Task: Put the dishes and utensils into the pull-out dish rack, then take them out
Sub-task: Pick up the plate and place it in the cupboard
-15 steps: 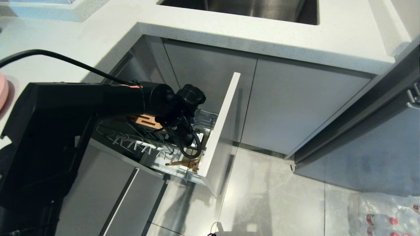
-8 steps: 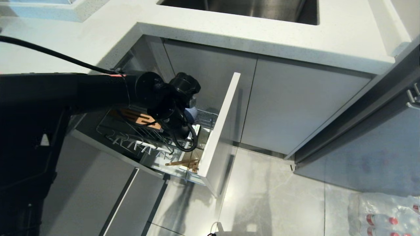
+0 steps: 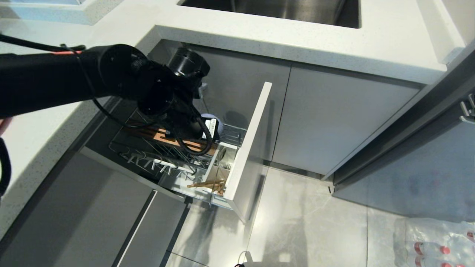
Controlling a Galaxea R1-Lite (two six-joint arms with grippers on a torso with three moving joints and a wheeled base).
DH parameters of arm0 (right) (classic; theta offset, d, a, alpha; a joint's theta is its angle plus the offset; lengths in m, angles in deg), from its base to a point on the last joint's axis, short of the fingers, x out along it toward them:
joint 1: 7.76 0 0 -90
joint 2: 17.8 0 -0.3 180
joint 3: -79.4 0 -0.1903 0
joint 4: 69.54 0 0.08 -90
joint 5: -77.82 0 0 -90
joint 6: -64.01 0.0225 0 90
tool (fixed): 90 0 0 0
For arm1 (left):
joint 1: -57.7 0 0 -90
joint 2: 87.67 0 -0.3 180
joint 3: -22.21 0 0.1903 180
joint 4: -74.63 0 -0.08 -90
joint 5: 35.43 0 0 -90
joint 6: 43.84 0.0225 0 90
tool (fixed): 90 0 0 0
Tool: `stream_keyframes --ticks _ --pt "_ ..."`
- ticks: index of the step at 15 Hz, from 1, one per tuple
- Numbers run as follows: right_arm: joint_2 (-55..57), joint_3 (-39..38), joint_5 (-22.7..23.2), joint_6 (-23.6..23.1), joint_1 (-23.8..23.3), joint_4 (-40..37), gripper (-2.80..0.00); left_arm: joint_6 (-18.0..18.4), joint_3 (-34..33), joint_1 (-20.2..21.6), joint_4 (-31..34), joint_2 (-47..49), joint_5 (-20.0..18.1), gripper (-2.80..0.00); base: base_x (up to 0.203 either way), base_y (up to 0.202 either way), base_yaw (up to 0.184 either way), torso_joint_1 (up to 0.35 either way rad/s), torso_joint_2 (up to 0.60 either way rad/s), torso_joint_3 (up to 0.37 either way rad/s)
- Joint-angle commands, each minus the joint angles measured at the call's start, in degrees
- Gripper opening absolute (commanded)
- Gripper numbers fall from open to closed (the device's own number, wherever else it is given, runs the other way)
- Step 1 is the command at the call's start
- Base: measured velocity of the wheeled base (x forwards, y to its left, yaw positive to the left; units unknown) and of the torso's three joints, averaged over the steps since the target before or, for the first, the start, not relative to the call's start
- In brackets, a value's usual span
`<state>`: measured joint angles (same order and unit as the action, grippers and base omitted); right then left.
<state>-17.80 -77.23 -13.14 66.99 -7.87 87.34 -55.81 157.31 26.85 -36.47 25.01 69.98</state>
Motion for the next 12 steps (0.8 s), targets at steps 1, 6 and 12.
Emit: stream_keyframes --ticks 1,6,12 --pt "0.00 0.00 0.00 0.01 0.02 0.02 -2.80 -0.88 -0.09 -0.69 0.29 -4.55 0.14 -2.80 0.000 0.000 0.000 0.000 0.00 0.000" --pt "0.00 0.00 0.00 0.01 0.00 0.02 -2.80 -4.15 -0.12 -1.22 0.93 -15.24 0.17 -2.80 0.000 0.000 0.000 0.000 0.00 0.000" --pt "0.08 0.00 0.00 0.01 0.02 0.02 -2.80 -7.93 -0.13 4.40 0.66 -29.07 2.56 -2.80 0.000 0.000 0.000 0.000 0.00 0.000"
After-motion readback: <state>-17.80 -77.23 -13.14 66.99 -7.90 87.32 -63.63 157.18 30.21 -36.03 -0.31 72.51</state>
